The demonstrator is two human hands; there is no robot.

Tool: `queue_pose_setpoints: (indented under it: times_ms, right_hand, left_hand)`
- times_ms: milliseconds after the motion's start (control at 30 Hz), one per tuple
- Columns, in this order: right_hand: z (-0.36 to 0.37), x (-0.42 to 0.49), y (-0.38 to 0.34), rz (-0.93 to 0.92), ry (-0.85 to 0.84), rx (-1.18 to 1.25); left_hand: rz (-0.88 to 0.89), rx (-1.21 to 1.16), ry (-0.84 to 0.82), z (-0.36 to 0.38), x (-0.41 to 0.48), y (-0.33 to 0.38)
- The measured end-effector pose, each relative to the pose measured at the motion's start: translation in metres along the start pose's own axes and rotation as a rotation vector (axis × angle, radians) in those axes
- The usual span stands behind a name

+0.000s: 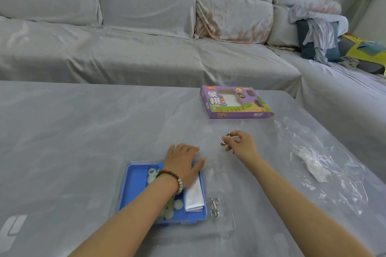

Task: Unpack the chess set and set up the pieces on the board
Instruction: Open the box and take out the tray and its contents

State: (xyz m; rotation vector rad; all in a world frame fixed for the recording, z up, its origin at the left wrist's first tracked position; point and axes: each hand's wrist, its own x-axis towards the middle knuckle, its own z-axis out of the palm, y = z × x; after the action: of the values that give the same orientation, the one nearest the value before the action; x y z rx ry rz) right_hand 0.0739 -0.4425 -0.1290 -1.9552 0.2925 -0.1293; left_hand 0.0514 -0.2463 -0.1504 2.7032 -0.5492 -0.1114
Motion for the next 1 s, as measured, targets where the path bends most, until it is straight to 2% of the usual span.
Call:
queue_pose_setpoints:
  times_ms: [133,267,367,534,767,901,1001]
  right_hand:
    - [0.007,0.055,0.007,0.024,0.053,-0.072]
    - [0.018,0.092,0.018,0.030,0.062,-0.052]
    - [0.021,0.107,0.025,-0.018,0.054,-0.074]
    - [0.012,0.110,0.033,-0.127,0.032,-0.279]
    - [-0.009,0.034,0.013,-0.242,-0.045,-0.145]
    - [-0.022,-0.052,0.007,-0.349,-0.156,-0.201]
    - [-0.024,-0.108,0.012,-0.474,-0.283,-0.373]
  left_hand:
    - [-0.002,-0.091,0.028,0.005,0.053,0.010]
    - [-0.039,-0.058,-0.069,0.013,0.102,0.006]
    - [-0.037,-0.017,-0.143,0.018,0.124,0.002]
    - [-0.043,0.065,-0.124,0.027,0.134,-0.001]
    - [-0.013,-0.165,-0.094,-0.005,0.090,0.003]
    - [0.125,-0.123,-0.080,-0.015,0.013,0.003]
    - [0.146,-0.073,-0.074,-0.010,-0.040,0.000]
